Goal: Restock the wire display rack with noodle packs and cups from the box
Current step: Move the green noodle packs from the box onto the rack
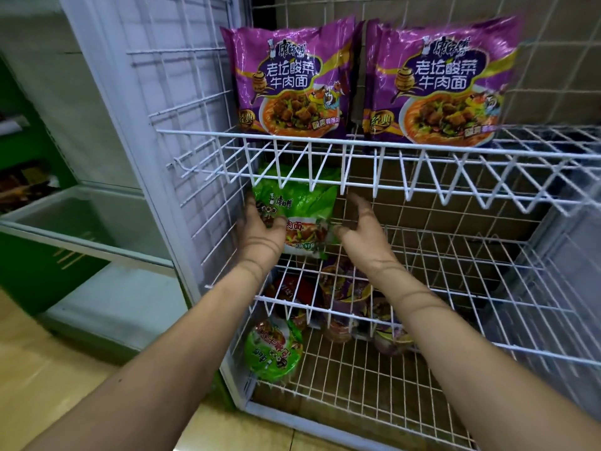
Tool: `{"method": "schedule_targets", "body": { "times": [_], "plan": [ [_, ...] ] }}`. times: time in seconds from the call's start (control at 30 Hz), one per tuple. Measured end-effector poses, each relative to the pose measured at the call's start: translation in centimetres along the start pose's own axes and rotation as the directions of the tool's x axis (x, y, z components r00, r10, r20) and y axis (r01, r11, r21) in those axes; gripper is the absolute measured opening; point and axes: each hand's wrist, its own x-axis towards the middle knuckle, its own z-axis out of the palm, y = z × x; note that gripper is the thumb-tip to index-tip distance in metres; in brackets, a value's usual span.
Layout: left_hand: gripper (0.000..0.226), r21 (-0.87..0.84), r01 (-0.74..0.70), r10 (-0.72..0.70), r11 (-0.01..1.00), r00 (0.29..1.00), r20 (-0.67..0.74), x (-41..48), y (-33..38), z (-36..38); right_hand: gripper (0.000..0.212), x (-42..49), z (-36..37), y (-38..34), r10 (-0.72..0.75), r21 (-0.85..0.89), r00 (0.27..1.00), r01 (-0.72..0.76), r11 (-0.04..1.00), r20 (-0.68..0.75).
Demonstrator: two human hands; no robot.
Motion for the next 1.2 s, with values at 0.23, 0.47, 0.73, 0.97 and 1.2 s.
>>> {"method": "schedule_targets", "body": {
  "times": [0.23, 0.47, 0.73, 0.97, 1.2],
  "plan": [
    [0.072, -0.05, -0.007, 0.01, 0.999, 0.997, 0.07, -6.6, 2.4, 1.2, 0.047, -4.7, -1.3, -0.3, -0.031, -0.011, 0.999, 0.032, 0.999, 0.027],
    [0.065, -0.076, -0.101, 0.114, 0.992, 0.975, 0.19, -14.8, 4.1, 1.5, 0.045, -11.3, -4.0, -0.5, -0.02, -0.006, 0.999, 0.019, 1.0, -0.044],
    [0.062, -0.086, -0.202, 0.218, 0.976, 0.931, 0.293, -23.0, 6.1, 1.3, 0.046, -18.9, -8.7, -0.9, -0.033, -0.015, 0.995, 0.032, 0.999, -0.097],
    [0.06, -0.104, -0.228, 0.251, 0.968, 0.878, 0.408, -29.5, 8.5, 4.1, 0.045, -25.0, -13.6, 0.9, -0.003, -0.014, 0.975, 0.0, 1.0, -0.223],
    [0.059, -0.118, -0.252, 0.277, 0.96, 0.814, 0.511, -36.4, 10.1, 7.9, 0.045, -32.1, -19.5, 3.1, 0.053, 0.001, 0.954, -0.055, 0.998, -0.296]
  ]
}}
